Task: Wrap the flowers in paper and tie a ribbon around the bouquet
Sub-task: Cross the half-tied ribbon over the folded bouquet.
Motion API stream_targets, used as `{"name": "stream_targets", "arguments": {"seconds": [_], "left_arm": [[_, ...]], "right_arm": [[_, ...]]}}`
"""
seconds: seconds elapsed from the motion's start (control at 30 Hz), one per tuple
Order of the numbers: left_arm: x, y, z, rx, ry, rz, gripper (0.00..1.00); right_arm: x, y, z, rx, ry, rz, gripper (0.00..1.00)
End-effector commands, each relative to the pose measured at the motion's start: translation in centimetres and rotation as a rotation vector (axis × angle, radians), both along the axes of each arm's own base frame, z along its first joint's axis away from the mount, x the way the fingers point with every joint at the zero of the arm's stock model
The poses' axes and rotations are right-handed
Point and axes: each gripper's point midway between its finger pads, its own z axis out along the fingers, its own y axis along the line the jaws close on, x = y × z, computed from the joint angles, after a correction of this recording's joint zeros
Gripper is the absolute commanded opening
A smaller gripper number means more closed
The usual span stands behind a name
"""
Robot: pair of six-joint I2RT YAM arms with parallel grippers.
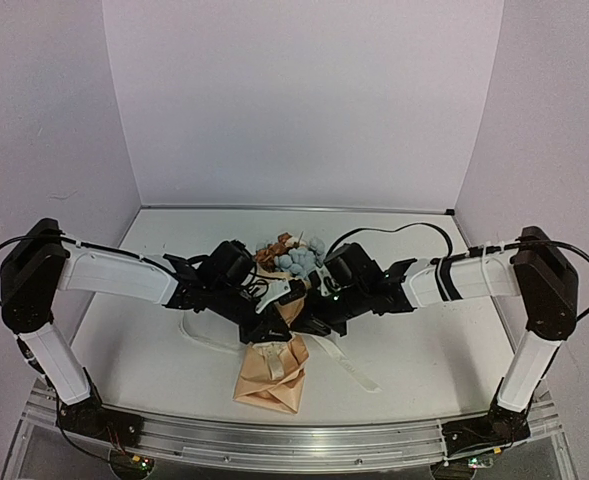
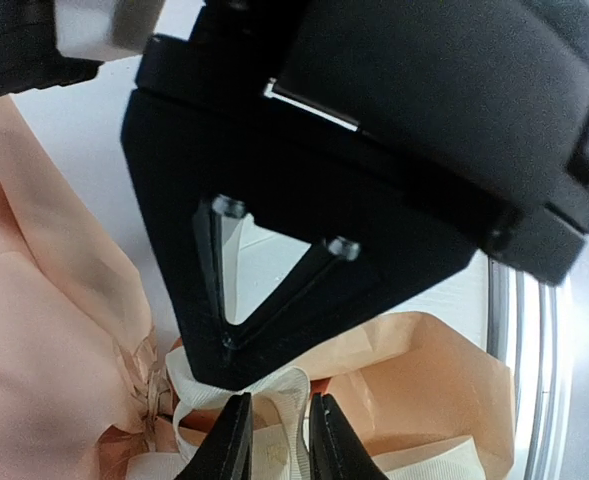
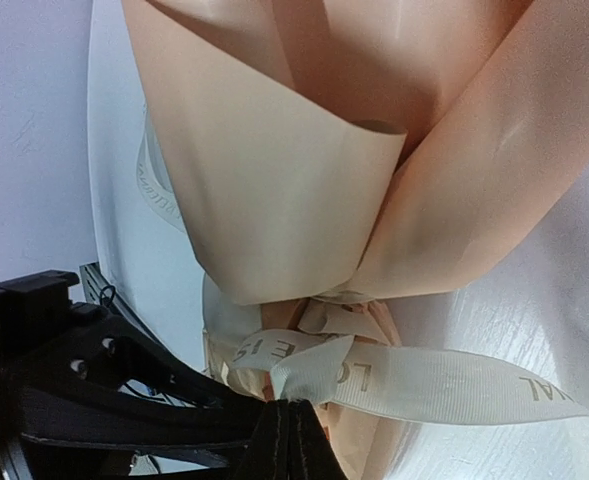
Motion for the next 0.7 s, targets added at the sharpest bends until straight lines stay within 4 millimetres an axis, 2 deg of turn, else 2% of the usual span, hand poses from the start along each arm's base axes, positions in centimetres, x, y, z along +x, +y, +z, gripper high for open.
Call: {"name": "stream_targets", "arguments": {"seconds": [0.0, 0.17, 0.23, 0.5, 0.67], "left_arm": [[0.7, -0.3, 4.2, -0.11, -0.07, 0.042, 0.26], [2.1, 0.2, 5.6, -0.121, -0.102, 0.132, 0.34], [2.8, 0.4, 5.6, -0.098, -0.111, 0.169, 0.36], [3.1, 1.1, 2.5, 0.039, -0.05, 0.198, 0.38], [2.8, 0.9, 2.0, 0.053, -0.021, 0.181, 0.4]], "right_arm": [[0.1, -0.4, -0.2, -0.005, -0.031, 0.006, 0.0], [-0.1, -0.4, -0.4, -0.009, -0.032, 0.013, 0.0], [-0.1, -0.2, -0.3, -0.007, -0.036, 0.017, 0.0], [-0.2, -0.1, -0.3, -0.008, -0.039, 0.022, 0.0], [-0.2, 0.0, -0.3, -0.007, -0.039, 0.022, 0.0]]}}
